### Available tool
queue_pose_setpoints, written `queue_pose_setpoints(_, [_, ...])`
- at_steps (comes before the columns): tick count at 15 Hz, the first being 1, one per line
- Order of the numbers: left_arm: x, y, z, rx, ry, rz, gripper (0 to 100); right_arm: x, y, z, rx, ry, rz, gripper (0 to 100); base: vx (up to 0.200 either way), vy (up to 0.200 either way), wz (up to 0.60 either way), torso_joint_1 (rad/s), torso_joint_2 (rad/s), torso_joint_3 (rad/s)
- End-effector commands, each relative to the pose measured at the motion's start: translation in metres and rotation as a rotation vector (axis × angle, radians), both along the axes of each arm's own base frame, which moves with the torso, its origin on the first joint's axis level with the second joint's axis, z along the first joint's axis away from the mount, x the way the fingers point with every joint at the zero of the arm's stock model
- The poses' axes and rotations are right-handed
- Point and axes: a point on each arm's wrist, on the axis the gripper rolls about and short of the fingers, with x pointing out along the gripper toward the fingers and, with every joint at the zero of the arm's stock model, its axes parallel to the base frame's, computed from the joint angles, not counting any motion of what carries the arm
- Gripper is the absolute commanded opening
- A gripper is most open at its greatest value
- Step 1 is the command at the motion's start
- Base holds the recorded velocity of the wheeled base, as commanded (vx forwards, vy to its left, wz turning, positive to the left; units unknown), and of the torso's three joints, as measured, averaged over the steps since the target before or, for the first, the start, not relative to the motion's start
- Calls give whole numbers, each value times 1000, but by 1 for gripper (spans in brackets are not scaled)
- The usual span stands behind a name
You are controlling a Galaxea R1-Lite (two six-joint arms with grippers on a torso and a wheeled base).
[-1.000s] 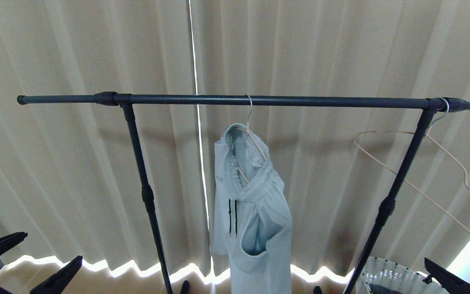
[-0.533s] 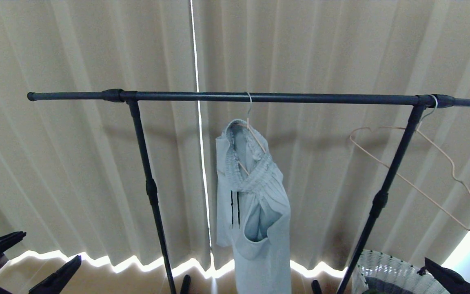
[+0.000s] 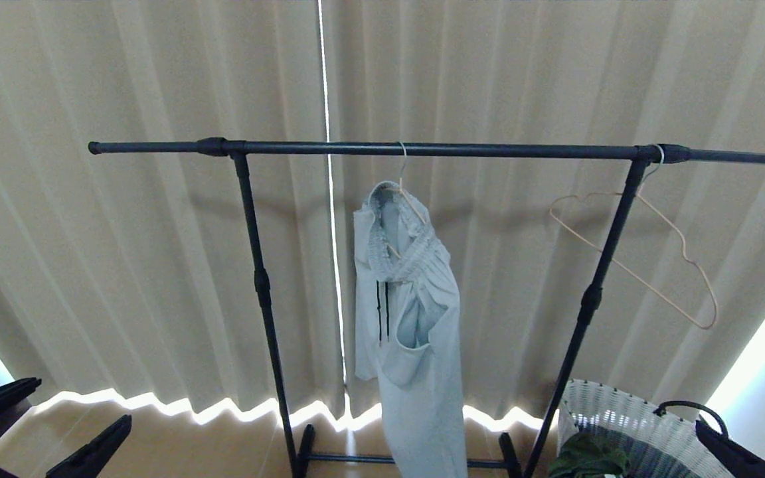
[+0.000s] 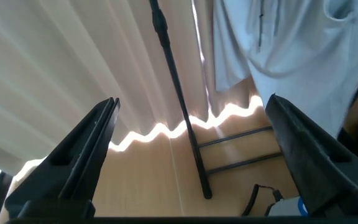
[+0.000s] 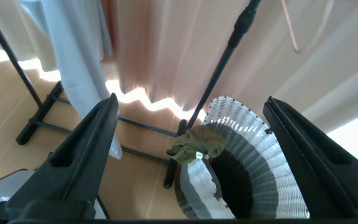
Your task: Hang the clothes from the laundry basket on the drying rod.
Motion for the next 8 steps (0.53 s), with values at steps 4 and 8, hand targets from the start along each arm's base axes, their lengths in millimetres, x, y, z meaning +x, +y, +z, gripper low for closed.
queue_pose_setpoints(4, [-1,6,2,-1,-16,69,100,0,0,-2,4,7,-5,100,0,0,0,0,0,0])
queue_pose_setpoints(8, [6,11,0,29,23,136,100,-1,-1,-2,4,2,-4,100,0,0,0,0,0,0])
